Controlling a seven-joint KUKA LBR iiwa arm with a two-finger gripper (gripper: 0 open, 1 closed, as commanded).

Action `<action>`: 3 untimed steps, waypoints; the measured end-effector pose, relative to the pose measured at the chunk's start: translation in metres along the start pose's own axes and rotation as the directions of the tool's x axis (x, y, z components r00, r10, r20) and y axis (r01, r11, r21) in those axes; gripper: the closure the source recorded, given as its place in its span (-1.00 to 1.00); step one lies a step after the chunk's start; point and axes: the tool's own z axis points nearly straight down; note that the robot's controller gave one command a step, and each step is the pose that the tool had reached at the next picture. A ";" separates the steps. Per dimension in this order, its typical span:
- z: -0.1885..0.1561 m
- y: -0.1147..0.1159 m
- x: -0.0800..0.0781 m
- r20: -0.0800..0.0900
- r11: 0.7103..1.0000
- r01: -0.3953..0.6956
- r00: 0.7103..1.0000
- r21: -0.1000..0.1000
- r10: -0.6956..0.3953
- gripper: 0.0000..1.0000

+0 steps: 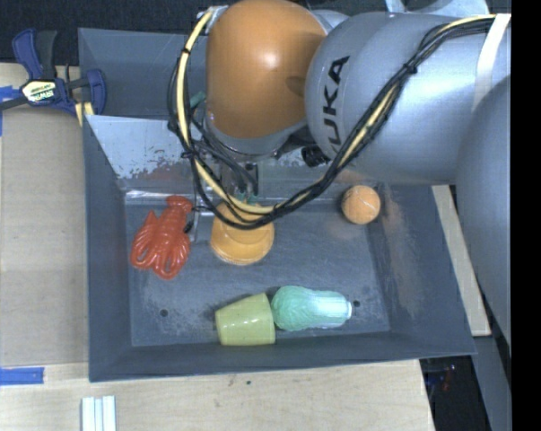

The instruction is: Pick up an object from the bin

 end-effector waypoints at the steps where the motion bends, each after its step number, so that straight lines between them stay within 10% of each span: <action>1: -0.005 -0.001 -0.002 0.008 1.000 -0.005 1.000 -0.001 0.005 -1.00; 2: 0.116 0.017 0.011 0.011 0.972 0.234 0.972 0.001 -0.234 -1.00; 3: 0.070 0.015 0.021 0.023 0.966 0.260 0.965 0.000 -0.260 -1.00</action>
Offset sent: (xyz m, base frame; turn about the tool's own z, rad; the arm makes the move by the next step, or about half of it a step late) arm -0.0193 0.0242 -0.1632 -0.3260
